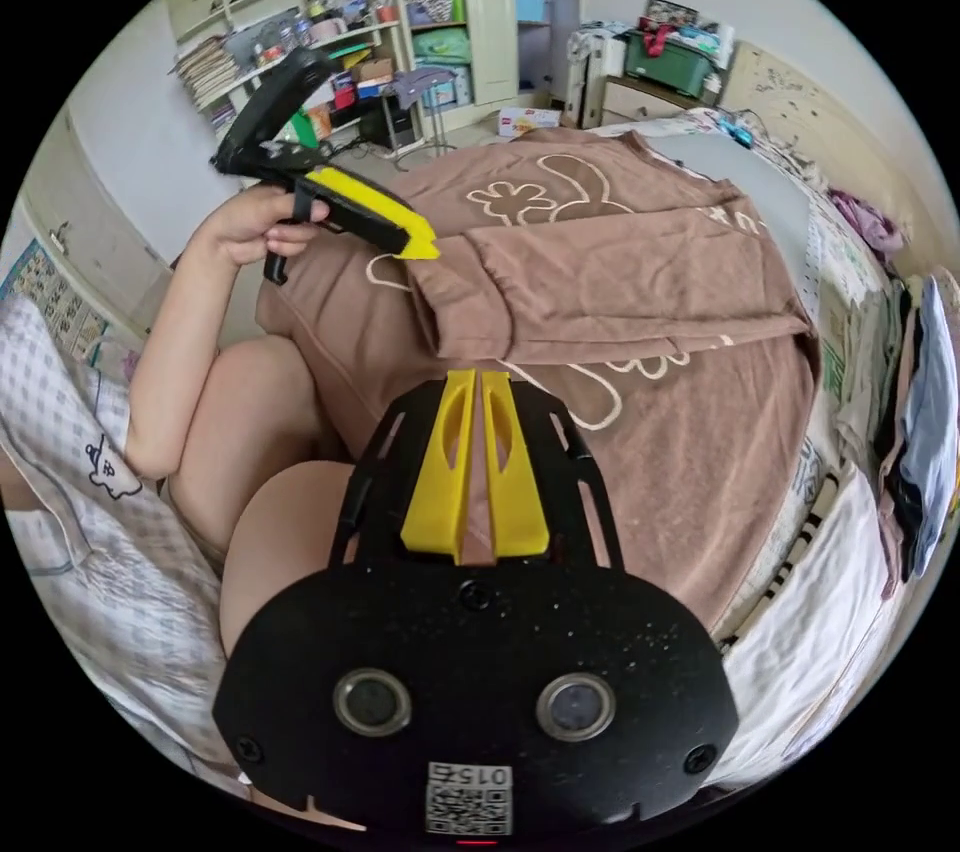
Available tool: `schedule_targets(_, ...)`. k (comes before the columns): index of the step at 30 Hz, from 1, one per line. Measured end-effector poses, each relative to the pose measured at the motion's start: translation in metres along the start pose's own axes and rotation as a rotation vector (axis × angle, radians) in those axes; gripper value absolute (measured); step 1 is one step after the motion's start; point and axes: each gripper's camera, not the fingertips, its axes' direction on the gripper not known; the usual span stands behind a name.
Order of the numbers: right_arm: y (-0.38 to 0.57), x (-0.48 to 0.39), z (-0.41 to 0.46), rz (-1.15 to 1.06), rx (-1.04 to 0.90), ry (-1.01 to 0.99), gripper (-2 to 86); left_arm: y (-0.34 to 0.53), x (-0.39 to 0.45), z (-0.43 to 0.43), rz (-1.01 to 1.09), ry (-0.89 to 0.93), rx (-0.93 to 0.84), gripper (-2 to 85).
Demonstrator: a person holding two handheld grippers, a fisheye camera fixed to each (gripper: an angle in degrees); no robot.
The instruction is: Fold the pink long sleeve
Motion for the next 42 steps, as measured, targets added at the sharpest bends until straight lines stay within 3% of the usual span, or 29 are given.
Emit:
schedule_targets(3,0.011,0.057,-0.019,0.139,0.068,0.070,1.8,0.009,0.019,-0.025,0.030,-0.083,0.123,9.0)
schedule_targets(7,0.010,0.152,-0.028,0.312,0.088,0.235,4.0,0.011,0.061,-0.030,0.258,0.057,0.238,8.6)
schedule_targets(10,-0.008,0.207,-0.015,0.320,0.036,0.322,6.5,-0.008,0.080,0.004,0.320,0.118,0.179,11.4)
schedule_targets(15,-0.053,0.268,0.017,0.310,-0.066,0.490,9.2,-0.022,0.110,0.047,0.426,0.036,0.018,11.6)
schedule_targets(23,-0.094,0.334,0.078,0.331,-0.262,0.521,4.8,-0.028,0.111,0.060,0.424,0.044,-0.048,2.0)
schedule_targets(29,-0.084,0.346,0.087,0.359,-0.243,0.515,1.1,-0.033,0.110,0.063,0.425,0.064,-0.090,1.1)
schedule_targets(36,-0.076,0.322,0.064,0.364,-0.233,0.565,6.8,-0.025,0.075,0.034,0.320,0.159,-0.029,6.3)
schedule_targets(40,-0.055,0.249,0.005,0.331,-0.031,0.343,9.4,-0.005,0.029,-0.032,0.097,0.172,0.258,6.9)
schedule_targets(42,-0.041,0.192,-0.014,0.179,0.041,0.156,9.8,0.001,0.018,-0.039,0.030,0.109,0.266,7.2)
